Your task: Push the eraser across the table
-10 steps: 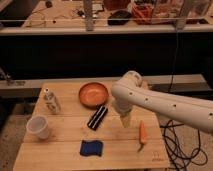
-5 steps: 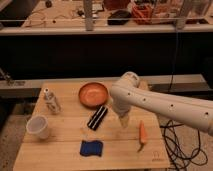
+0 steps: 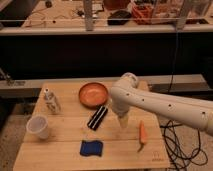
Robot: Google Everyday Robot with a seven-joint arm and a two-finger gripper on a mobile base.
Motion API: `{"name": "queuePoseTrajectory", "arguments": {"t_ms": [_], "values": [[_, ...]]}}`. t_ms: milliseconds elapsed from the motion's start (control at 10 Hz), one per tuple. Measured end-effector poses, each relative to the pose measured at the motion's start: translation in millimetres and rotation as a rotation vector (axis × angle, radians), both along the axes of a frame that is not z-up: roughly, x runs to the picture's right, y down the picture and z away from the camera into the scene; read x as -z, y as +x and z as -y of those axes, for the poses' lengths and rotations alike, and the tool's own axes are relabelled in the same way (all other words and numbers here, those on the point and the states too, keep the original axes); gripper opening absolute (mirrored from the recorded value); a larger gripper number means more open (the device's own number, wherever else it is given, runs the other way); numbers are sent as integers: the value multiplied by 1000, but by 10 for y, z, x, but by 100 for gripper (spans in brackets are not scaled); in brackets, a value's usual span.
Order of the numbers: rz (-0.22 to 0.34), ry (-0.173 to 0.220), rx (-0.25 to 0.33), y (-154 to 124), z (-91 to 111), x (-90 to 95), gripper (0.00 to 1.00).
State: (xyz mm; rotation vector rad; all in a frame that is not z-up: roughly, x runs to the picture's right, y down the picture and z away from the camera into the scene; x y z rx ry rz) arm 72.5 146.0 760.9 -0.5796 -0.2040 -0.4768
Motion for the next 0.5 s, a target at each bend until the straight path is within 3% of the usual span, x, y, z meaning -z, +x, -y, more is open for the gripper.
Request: {"name": "queuePoseTrajectory", "arguments": {"t_ms": [500], "values": [[10, -4, 8, -47, -27, -77, 80]]}}
